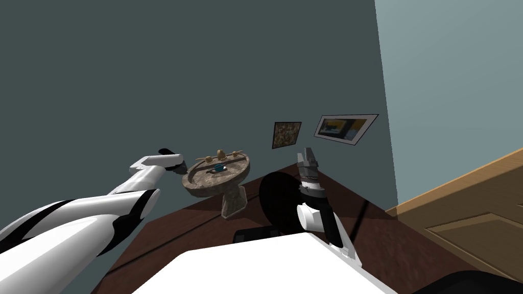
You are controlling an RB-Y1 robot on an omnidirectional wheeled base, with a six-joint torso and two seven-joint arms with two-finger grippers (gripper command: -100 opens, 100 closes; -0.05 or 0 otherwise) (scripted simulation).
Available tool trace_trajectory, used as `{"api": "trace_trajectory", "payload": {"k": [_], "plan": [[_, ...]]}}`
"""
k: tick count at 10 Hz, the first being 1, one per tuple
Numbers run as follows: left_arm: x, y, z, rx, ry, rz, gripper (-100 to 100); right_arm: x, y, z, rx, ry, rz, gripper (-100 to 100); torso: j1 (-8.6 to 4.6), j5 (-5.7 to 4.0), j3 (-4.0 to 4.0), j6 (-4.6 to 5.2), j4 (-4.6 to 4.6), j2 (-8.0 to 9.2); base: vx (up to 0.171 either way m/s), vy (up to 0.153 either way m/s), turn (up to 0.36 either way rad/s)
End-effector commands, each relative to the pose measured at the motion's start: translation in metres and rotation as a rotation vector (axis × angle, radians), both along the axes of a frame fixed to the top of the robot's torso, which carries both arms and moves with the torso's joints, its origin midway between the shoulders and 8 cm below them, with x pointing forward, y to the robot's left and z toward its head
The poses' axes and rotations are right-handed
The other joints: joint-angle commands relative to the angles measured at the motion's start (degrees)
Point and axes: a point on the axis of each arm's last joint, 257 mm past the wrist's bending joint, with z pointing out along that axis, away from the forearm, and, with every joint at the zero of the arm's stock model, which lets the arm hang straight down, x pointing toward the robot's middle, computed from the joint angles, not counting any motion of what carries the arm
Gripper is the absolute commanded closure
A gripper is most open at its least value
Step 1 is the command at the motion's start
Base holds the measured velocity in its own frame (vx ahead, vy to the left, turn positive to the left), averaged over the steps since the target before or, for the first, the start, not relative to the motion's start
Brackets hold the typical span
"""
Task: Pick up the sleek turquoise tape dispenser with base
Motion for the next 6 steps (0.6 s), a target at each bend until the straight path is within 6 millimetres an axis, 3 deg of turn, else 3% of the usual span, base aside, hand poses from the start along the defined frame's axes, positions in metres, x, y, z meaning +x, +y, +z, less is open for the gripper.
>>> {"api": "trace_trajectory", "payload": {"k": [1,6], "plan": [[-0.002,0.005,0.002,0.005,-0.002,0.006,-100,0.0,0.0,0.0,0.0,0.0,0.0,0,0.0,0.0,0.0,0.0,0.0,0.0,0.007,0.001,-0.022],[-0.016,0.026,0.009,0.017,-0.01,0.043,-100,0.0,0.0,0.0,0.0,0.0,0.0,0,-0.24,-0.05,-0.01,0.04,-0.01,0.0,-0.006,-0.068,-0.091]]}}
